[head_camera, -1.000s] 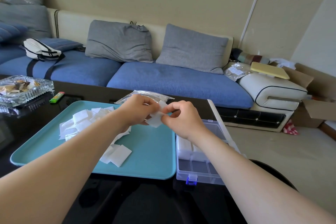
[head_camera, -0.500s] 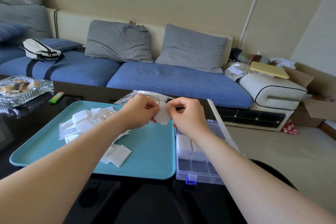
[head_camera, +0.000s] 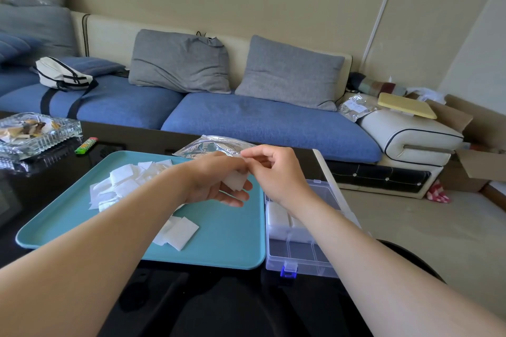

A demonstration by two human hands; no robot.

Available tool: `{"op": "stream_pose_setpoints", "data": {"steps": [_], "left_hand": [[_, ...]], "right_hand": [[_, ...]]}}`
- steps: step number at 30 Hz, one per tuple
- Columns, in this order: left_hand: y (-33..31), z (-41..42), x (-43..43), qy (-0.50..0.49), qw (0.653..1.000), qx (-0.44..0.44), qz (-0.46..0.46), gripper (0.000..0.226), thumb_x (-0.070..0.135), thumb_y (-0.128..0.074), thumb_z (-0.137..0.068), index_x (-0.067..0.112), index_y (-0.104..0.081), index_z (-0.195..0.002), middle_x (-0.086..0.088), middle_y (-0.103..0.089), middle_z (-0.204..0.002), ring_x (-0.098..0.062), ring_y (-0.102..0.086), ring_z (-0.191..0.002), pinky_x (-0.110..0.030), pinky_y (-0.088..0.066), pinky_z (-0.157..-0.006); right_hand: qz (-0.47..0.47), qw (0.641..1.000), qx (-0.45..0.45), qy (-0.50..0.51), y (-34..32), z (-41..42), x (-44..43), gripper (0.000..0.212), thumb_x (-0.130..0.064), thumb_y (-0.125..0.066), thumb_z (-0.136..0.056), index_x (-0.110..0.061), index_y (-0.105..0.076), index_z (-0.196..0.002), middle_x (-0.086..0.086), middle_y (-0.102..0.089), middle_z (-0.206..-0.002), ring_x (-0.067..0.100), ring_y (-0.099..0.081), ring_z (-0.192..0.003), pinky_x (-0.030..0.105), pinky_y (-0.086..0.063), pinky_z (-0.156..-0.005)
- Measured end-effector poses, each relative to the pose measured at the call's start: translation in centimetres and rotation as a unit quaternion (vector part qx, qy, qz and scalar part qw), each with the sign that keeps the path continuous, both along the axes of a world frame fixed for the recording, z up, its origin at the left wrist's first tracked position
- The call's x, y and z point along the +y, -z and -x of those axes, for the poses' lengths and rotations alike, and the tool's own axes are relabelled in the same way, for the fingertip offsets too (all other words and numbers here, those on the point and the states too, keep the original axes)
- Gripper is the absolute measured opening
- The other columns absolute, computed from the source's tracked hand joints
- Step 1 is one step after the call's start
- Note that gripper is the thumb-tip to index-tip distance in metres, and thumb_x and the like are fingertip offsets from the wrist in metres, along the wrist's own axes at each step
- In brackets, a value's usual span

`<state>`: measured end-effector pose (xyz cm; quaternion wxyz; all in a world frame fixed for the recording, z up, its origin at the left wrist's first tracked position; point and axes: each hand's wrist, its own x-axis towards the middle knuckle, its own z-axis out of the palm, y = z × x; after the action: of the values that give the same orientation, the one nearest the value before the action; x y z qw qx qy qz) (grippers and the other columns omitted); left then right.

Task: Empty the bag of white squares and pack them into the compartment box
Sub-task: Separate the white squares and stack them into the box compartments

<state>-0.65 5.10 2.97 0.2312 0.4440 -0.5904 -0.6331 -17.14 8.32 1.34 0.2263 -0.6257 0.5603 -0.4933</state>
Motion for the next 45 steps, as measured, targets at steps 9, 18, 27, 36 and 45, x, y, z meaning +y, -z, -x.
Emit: {"op": "stream_pose_setpoints", "data": {"steps": [9, 18, 27, 36, 45], "left_hand": [[0.6, -0.1, -0.8, 0.004, 0.999, 0.026, -0.028, 0.033, 0.024, -0.059, -0.102, 0.006, -0.069, -0.127, -0.016, -0.075, -0.113, -0.028, -0.072, -0.098, -0.044, -0.06, -0.087], [0.6, -0.3, -0.4, 0.04, 0.999, -0.002, -0.005, 0.019, 0.023, -0.065, -0.103, 0.007, -0.07, -0.113, -0.015, -0.071, -0.103, -0.032, -0.073, -0.098, -0.049, -0.061, -0.095], [0.9, 0.3, -0.2, 0.038, 0.999, 0.003, -0.009, 0.034, 0.033, -0.056, -0.108, 0.005, -0.061, -0.126, -0.013, -0.072, -0.108, -0.029, -0.074, -0.098, -0.054, -0.059, -0.096], [0.2, 0.3, 0.4, 0.061, 0.997, 0.032, -0.033, 0.042, 0.048, -0.057, -0.104, 0.009, -0.068, -0.113, -0.009, -0.07, -0.102, -0.025, -0.07, -0.094, -0.052, -0.059, -0.096], [1.4, 2.2, 1.8, 0.124, 0.978, -0.116, 0.12, 0.02, 0.017, -0.044, -0.106, 0.006, -0.06, -0.107, -0.004, -0.05, -0.077, -0.014, -0.046, -0.056, -0.031, -0.047, -0.061]], "right_hand": [[-0.013, 0.978, 0.208, -0.02, 0.4, -1.3, 1.1, 0.09, -0.054, -0.093, -0.054, -0.039, -0.062, -0.137, -0.014, -0.068, -0.123, 0.021, -0.06, -0.119, 0.045, -0.048, -0.104], [0.044, 0.972, 0.228, -0.026, 1.1, -1.3, 0.6, 0.06, -0.029, -0.081, -0.063, -0.034, -0.065, -0.121, -0.013, -0.073, -0.105, 0.023, -0.064, -0.1, 0.047, -0.054, -0.091], [0.085, 0.983, 0.163, -0.018, 0.6, -1.3, 1.0, 0.033, -0.024, -0.08, -0.068, -0.024, -0.066, -0.098, -0.005, -0.072, -0.087, 0.024, -0.065, -0.08, 0.044, -0.057, -0.074], [0.095, 0.984, 0.141, -0.06, -0.1, -0.3, 2.4, 0.046, -0.014, -0.087, -0.07, -0.021, -0.067, -0.111, -0.009, -0.07, -0.099, 0.013, -0.067, -0.092, 0.022, -0.056, -0.077], [0.018, 0.995, 0.098, -0.014, -0.3, 1.8, 3.5, 0.028, -0.008, -0.066, -0.089, -0.022, -0.081, -0.107, -0.016, -0.079, -0.091, 0.0, -0.072, -0.094, 0.027, -0.059, -0.09]]}}
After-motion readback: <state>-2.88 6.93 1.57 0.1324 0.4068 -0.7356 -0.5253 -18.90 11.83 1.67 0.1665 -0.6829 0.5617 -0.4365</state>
